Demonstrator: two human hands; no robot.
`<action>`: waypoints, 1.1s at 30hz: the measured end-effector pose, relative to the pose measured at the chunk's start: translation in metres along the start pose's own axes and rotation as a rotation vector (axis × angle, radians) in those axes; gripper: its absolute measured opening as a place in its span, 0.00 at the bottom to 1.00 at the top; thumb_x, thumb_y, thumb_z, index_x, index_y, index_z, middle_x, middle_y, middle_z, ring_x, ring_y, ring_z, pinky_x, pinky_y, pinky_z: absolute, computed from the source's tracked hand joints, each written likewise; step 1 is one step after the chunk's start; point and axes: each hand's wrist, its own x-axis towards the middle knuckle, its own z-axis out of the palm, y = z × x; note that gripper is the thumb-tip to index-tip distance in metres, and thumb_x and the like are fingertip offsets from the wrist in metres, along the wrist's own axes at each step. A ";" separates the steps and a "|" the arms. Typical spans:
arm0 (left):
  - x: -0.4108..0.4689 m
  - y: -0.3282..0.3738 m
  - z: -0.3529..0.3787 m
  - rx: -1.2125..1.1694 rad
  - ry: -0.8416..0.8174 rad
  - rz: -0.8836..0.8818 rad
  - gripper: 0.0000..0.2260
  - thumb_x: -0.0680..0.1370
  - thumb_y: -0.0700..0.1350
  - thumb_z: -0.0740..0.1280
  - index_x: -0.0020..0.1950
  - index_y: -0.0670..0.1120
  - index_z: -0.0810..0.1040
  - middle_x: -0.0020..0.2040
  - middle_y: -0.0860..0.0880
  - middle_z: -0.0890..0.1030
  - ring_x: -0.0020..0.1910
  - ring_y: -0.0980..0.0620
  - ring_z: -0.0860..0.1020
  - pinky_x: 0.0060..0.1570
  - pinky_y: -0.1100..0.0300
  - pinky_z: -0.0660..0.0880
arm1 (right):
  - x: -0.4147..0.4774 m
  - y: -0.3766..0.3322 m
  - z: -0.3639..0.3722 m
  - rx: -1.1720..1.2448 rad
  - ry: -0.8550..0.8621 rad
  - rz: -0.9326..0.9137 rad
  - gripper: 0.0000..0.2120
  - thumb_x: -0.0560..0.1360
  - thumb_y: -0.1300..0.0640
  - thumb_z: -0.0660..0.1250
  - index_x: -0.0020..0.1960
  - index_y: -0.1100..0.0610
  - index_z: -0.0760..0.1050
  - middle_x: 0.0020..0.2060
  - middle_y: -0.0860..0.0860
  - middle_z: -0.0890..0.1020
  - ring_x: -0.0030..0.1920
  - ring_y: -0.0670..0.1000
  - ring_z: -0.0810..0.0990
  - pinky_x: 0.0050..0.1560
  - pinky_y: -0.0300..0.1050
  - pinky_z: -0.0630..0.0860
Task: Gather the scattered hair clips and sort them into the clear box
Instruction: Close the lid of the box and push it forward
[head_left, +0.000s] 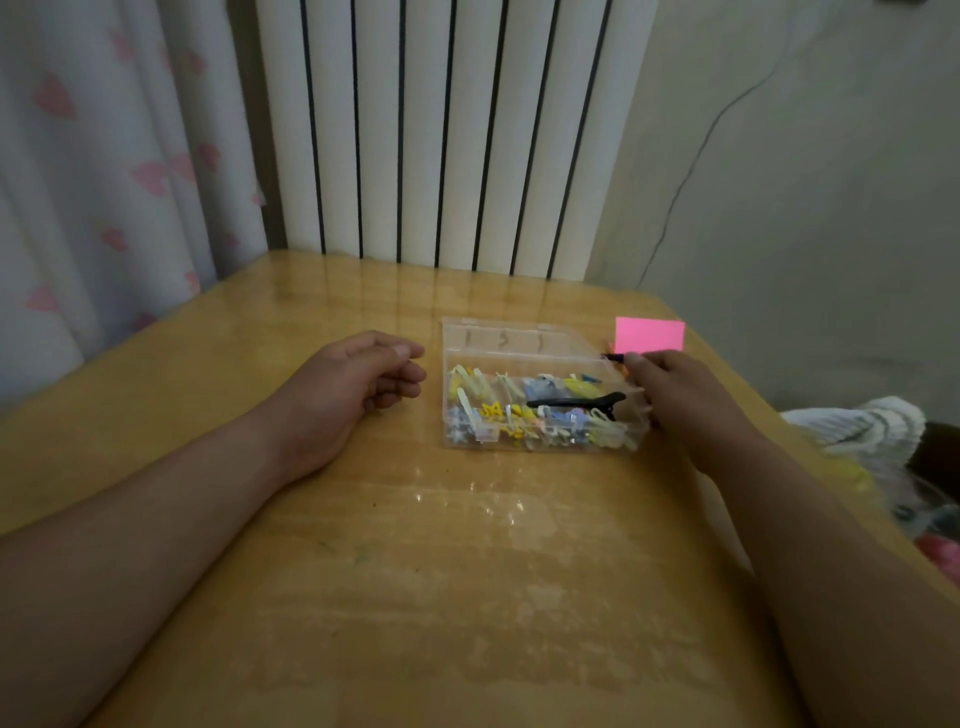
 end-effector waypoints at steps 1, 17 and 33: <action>0.001 0.002 0.000 -0.001 0.029 -0.023 0.10 0.86 0.44 0.65 0.62 0.44 0.84 0.53 0.43 0.87 0.53 0.47 0.84 0.55 0.51 0.77 | 0.002 0.003 0.000 0.026 -0.025 0.030 0.20 0.80 0.37 0.64 0.59 0.52 0.82 0.51 0.51 0.86 0.52 0.56 0.86 0.60 0.62 0.81; 0.073 0.026 0.039 0.323 0.063 -0.332 0.13 0.84 0.47 0.68 0.60 0.38 0.83 0.49 0.41 0.85 0.38 0.50 0.78 0.36 0.57 0.74 | 0.055 -0.021 0.011 0.044 -0.182 0.296 0.11 0.83 0.54 0.68 0.48 0.62 0.79 0.42 0.62 0.80 0.41 0.61 0.79 0.51 0.61 0.83; 0.052 0.022 0.054 0.007 0.091 -0.172 0.11 0.82 0.38 0.65 0.61 0.39 0.85 0.56 0.41 0.85 0.51 0.42 0.81 0.51 0.52 0.79 | 0.036 -0.012 0.000 0.511 -0.137 0.315 0.12 0.78 0.63 0.64 0.56 0.57 0.84 0.53 0.58 0.85 0.45 0.53 0.79 0.44 0.49 0.75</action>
